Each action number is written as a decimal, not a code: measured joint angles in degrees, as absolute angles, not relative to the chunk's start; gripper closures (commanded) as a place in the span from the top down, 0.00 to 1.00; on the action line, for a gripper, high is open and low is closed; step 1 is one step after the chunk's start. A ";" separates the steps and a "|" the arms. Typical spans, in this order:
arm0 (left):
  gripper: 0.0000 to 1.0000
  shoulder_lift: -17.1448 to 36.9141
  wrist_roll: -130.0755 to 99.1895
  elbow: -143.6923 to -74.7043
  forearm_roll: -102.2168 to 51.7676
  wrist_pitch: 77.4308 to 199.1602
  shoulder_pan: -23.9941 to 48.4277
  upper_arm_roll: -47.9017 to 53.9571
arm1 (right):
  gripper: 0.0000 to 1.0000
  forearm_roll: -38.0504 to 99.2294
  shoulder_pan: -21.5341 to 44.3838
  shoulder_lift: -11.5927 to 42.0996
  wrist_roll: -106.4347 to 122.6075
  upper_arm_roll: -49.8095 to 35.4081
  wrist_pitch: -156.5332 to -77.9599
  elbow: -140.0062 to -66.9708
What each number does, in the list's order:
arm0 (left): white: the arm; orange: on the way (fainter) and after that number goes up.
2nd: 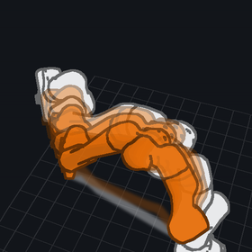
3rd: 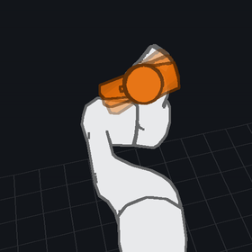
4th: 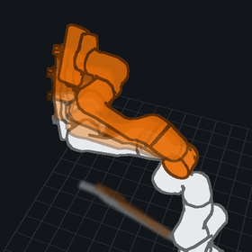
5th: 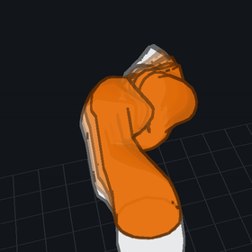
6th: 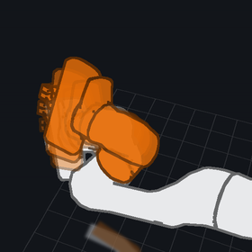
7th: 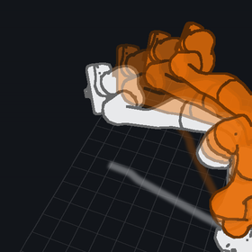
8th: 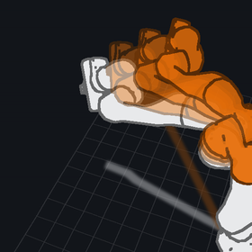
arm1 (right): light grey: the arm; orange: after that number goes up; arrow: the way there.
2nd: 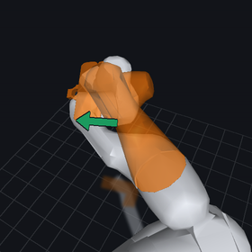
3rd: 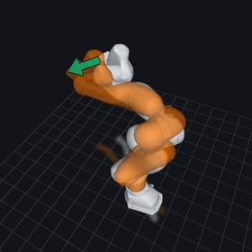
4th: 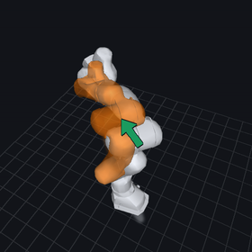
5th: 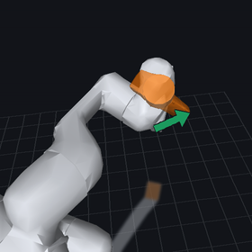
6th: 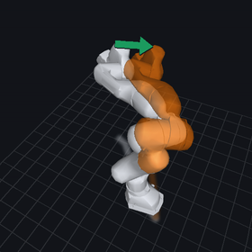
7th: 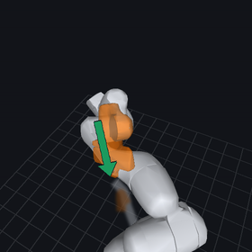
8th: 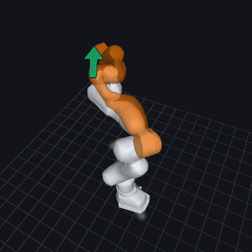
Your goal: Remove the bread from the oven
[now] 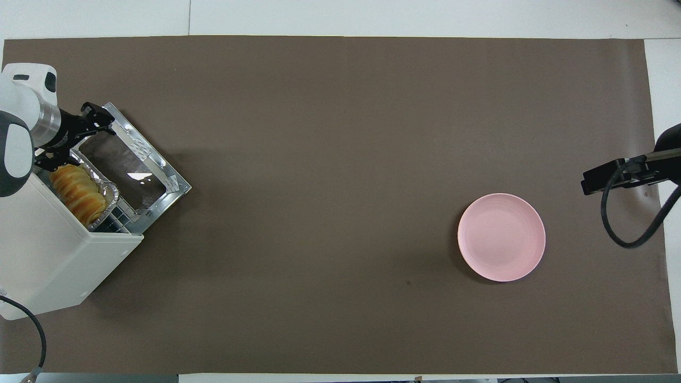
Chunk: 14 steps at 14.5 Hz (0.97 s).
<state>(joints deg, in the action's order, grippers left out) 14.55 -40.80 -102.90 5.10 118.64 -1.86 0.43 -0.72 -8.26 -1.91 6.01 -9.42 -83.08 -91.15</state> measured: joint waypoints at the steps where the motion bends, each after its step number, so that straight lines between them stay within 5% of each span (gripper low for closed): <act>1: 0.93 14.54 -41.13 -103.85 5.23 119.69 -1.85 0.52 | 1.00 -0.72 -8.26 -1.91 6.01 -9.42 -83.08 -91.15; 3: 0.81 14.49 -41.25 -105.42 5.29 121.33 -1.87 0.49 | 1.00 -0.72 -8.26 -1.91 6.01 -9.42 -83.08 -91.15; 7: 0.41 13.91 -41.22 -108.54 5.34 124.06 -1.88 0.46 | 1.00 -0.72 -8.26 -1.91 6.01 -9.42 -83.08 -91.15; 9: 0.03 13.58 -40.84 -109.18 5.38 124.21 -1.90 0.45 | 1.00 -0.71 -8.26 -1.91 6.01 -9.42 -83.08 -91.15; 14: 0.00 13.29 -40.00 -108.10 5.42 124.38 -1.77 0.68 | 1.00 -0.72 -8.26 -1.91 6.01 -9.42 -83.08 -91.15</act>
<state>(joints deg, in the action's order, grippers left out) 13.29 -40.00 -108.10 5.42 124.38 -1.77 0.68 -0.72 -8.26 -1.91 6.01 -9.42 -83.08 -91.15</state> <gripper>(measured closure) 0.982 0.000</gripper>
